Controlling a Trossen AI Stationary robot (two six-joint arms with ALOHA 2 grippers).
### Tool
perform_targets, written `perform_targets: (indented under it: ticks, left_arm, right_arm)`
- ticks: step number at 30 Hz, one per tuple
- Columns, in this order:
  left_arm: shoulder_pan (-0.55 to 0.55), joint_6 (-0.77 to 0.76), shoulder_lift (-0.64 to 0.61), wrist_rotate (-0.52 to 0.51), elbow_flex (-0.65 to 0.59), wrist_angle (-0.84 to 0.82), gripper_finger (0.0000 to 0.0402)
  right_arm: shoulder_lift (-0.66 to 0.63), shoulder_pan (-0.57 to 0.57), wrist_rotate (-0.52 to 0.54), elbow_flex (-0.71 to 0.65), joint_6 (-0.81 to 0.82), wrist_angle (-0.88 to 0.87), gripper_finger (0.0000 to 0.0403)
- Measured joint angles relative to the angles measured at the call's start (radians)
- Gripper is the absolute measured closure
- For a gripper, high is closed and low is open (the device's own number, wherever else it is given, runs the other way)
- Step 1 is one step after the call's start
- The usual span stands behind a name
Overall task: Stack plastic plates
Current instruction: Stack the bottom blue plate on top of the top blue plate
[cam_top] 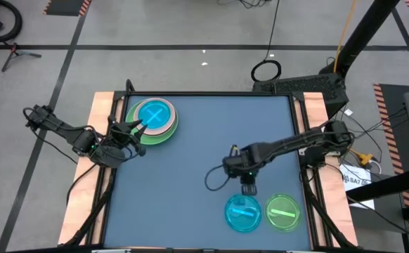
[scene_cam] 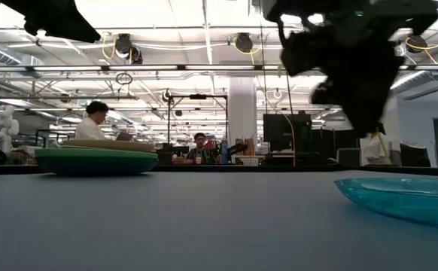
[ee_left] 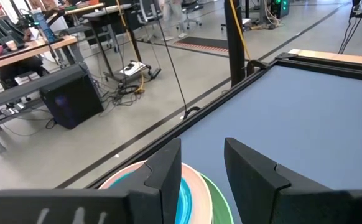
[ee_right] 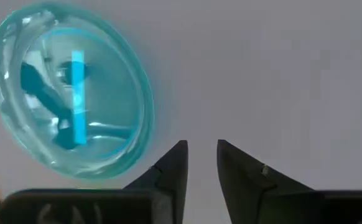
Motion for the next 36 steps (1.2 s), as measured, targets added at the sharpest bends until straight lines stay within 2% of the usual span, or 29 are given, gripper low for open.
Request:
perform_targets:
  ticks: [3,6,11,14,16,24,28,36]
  left_arm:
    - [0.000,0.001,0.000,-0.001,0.000,0.001,0.0272]
    - [0.000,0.001,0.000,-0.003,0.000,0.001,0.0272]
    - [0.000,0.001,0.000,-0.003,0.000,0.001,0.0272]
    - [0.000,0.001,0.000,-0.003,0.000,0.001,0.0272]
    - [0.000,0.002,0.000,-0.003,0.000,0.001,0.0272]
    - [0.000,0.007,0.000,-0.003,0.000,0.001,0.0272]
    - [0.000,0.007,0.000,-0.004,0.000,0.000,0.0272]
    - [0.000,0.006,0.000,-0.004,0.000,0.000,0.0272]
  right_arm:
    - [-0.003,0.031,-0.056,-0.038,0.111,0.008,0.0302]
    - [-0.001,0.066,-0.055,-0.063,0.179,0.038,0.0274]
    - [-0.001,0.128,0.078,-0.069,0.185,0.060,0.0244]
    - [-0.001,0.153,0.176,-0.069,0.164,0.092,0.0241]
    - [-0.001,0.160,0.203,-0.069,0.153,0.116,0.0244]
    - [0.002,0.163,0.167,-0.069,0.139,0.202,0.0251]
    - [0.035,0.174,0.146,-0.069,0.111,0.272,0.0252]
    - [0.128,0.210,0.147,-0.069,0.052,0.299,0.0252]
